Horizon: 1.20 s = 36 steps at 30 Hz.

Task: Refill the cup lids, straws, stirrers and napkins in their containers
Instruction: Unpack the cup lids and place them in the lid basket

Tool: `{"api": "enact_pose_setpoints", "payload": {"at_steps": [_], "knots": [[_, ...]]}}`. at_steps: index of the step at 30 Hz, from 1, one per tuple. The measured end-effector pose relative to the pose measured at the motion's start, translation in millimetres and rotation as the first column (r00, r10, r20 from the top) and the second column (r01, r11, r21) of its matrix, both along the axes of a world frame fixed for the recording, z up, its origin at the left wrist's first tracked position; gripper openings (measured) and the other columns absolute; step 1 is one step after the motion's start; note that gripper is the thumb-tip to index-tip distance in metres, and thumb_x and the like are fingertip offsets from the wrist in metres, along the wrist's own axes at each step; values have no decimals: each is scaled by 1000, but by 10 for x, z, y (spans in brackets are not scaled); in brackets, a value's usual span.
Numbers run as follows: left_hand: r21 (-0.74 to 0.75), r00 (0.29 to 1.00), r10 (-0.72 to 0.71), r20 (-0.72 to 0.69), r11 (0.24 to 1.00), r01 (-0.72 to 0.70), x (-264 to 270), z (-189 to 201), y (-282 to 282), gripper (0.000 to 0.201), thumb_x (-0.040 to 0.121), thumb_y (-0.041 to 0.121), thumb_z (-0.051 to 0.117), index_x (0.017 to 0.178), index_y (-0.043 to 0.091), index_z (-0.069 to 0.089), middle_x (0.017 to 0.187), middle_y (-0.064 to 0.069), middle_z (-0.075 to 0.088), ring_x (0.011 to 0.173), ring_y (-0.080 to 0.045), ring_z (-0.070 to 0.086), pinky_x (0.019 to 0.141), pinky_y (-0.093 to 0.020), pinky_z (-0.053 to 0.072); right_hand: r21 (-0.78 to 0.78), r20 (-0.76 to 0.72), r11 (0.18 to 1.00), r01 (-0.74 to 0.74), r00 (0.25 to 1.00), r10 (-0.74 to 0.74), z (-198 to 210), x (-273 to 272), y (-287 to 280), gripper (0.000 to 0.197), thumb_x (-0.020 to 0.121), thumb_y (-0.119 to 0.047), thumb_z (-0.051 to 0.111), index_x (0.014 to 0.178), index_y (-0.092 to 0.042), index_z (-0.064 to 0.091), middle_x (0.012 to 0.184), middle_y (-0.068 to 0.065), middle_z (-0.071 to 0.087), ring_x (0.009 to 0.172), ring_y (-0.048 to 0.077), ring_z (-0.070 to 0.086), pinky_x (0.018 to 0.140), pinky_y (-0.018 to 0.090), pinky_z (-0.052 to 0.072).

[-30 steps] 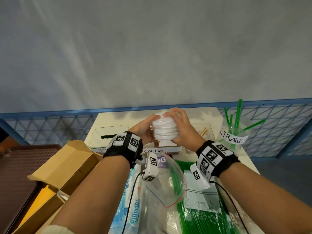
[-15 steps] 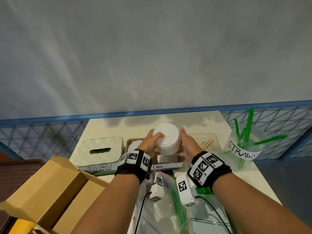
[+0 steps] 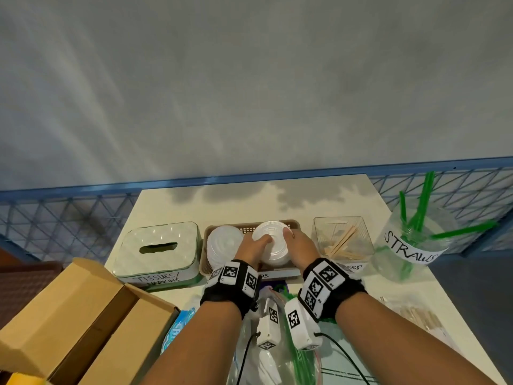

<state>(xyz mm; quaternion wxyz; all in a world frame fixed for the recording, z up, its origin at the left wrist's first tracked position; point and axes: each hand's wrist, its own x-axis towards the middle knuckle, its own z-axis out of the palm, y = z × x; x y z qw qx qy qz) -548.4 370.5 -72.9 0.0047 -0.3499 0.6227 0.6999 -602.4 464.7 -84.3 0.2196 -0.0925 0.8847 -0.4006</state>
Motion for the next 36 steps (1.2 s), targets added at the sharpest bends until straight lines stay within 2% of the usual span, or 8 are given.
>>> {"api": "enact_pose_setpoints", "payload": {"at_steps": [3,10,14,16,22,25,28,36], "knots": [[-55,999,-11,45,998,13,-128,-338,-68,72,60,32,62,125,4,48,117,-20,59,106,-37,58,94,-55,48,21,-50,1000,4,999,-3,-8,14,6,37,101,-27,32,124,-6,51,120,17,59,106,29,56,76,24,35],[-191,996,-51,68,980,63,-102,-186,8,48,82,22,60,123,-2,50,117,-23,60,107,-37,58,96,-49,47,71,-121,996,-55,991,64,-28,50,21,41,97,-17,42,137,-8,35,130,16,52,116,30,52,90,30,41],[-232,989,-90,118,966,116,-149,-297,-12,88,62,55,56,130,-1,46,125,-19,56,114,-35,55,100,-48,44,109,-221,991,-78,970,100,-59,63,39,49,96,-14,44,142,-10,28,145,10,35,130,28,39,105,35,36],[-285,974,-130,184,942,179,-88,-95,35,71,81,44,52,132,-4,42,129,-19,52,117,-34,51,102,-40,41,107,-279,990,-96,953,122,-103,59,35,52,94,-12,48,143,-13,29,148,6,30,132,27,35,109,37,34],[-688,909,-229,349,595,415,77,233,40,27,97,10,37,116,-6,48,120,-21,57,112,-33,52,87,-33,38,110,-334,979,-175,921,202,-165,60,30,60,89,-7,55,143,-18,32,150,5,26,134,25,33,110,32,32],[-859,947,-218,238,407,309,207,315,-70,27,94,4,41,116,0,56,117,-17,60,106,-29,56,88,-30,41,150,-304,969,-194,924,232,-153,63,40,61,89,-7,55,144,-19,31,150,6,26,134,26,33,109,33,35],[-919,982,-83,168,348,187,291,255,-308,43,93,5,45,136,12,42,139,-16,40,123,-30,45,101,-38,42,181,-236,960,-212,938,252,-129,72,56,61,91,-8,53,145,-17,27,150,9,28,135,27,32,108,33,33],[-802,884,-70,463,392,451,397,-82,-509,50,93,5,43,142,6,30,148,-19,26,129,-29,42,107,-35,38,233,-230,956,-180,945,234,-162,86,95,50,92,-7,46,141,-5,31,142,13,38,125,29,44,100,33,38]]}}
